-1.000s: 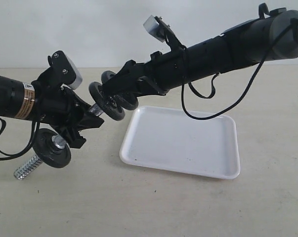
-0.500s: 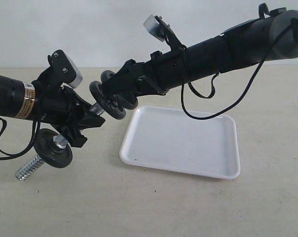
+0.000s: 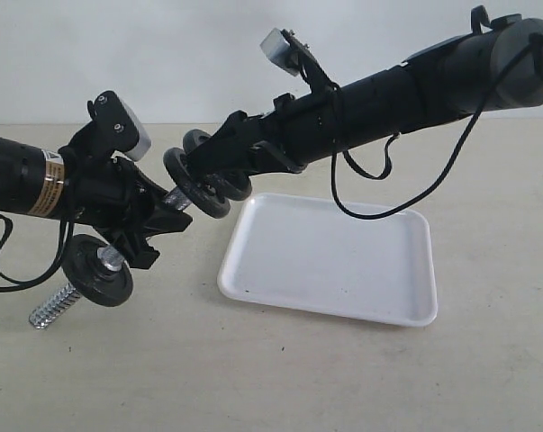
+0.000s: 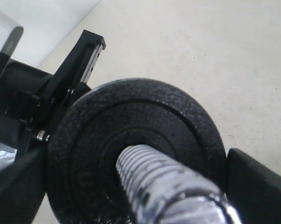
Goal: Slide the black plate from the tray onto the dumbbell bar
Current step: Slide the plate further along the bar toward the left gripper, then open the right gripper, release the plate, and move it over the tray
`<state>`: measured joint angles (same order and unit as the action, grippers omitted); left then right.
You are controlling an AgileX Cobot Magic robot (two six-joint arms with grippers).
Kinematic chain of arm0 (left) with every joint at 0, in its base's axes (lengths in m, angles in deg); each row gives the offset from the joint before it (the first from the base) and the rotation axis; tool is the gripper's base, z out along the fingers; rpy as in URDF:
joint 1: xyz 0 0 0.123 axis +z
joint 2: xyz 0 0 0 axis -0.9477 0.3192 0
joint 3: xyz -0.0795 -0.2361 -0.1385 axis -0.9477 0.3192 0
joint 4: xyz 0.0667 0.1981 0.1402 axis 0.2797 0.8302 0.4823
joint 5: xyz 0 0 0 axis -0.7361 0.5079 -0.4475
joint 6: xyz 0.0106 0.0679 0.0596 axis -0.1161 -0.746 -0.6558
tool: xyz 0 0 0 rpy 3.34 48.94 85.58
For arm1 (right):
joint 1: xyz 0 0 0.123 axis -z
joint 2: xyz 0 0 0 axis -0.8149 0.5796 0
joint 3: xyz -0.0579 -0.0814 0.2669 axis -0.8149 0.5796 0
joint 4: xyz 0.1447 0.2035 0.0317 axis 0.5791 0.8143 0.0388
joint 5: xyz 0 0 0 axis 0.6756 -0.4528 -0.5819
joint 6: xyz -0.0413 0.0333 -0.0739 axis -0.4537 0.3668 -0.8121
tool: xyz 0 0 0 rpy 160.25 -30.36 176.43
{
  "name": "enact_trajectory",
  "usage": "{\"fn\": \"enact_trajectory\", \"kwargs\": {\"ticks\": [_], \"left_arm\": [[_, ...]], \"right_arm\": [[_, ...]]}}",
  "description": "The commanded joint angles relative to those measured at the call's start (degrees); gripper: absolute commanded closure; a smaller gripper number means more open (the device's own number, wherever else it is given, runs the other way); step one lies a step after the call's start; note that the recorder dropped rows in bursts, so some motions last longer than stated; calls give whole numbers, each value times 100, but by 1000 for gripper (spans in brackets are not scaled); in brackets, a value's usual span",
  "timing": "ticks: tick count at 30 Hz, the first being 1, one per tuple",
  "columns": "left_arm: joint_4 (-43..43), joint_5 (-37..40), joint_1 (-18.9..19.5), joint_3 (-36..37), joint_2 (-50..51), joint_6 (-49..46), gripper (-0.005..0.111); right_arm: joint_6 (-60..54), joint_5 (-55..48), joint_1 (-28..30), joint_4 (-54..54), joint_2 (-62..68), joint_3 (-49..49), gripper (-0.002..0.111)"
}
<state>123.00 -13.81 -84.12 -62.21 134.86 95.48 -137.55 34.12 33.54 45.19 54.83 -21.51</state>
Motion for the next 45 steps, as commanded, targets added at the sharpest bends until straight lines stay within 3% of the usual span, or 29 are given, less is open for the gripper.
{"fn": "enact_trajectory", "kwargs": {"ticks": [1,4,5,6,9,23,25,30,45], "left_arm": [[-897,-265,6,-281,-333,223,102],[-897,-265,6,-281,-333,223,102],[-897,-265,6,-281,-333,223,102],[-884,-265,6,-281,-333,223,102],[-874,-265,6,-281,-333,223,102],[-765,-176,6,-281,-333,223,102],[-765,-176,6,-281,-333,223,102],[-746,-176,6,-281,-333,223,102],[-751,-164,6,-281,-333,223,102]], "right_arm": [[-69,-390,-11,-59,-46,-27,108],[-69,-352,-11,-59,-46,-27,87],[-20,-352,-11,-59,-46,-27,70],[27,-321,-11,-59,-46,-27,61],[130,-190,-11,-59,-46,-27,45],[54,-19,-11,-59,-46,-27,43],[54,-19,-11,-59,-46,-27,35],[220,68,-11,-36,-46,-27,3],[448,235,-11,-36,-46,-27,3]]}}
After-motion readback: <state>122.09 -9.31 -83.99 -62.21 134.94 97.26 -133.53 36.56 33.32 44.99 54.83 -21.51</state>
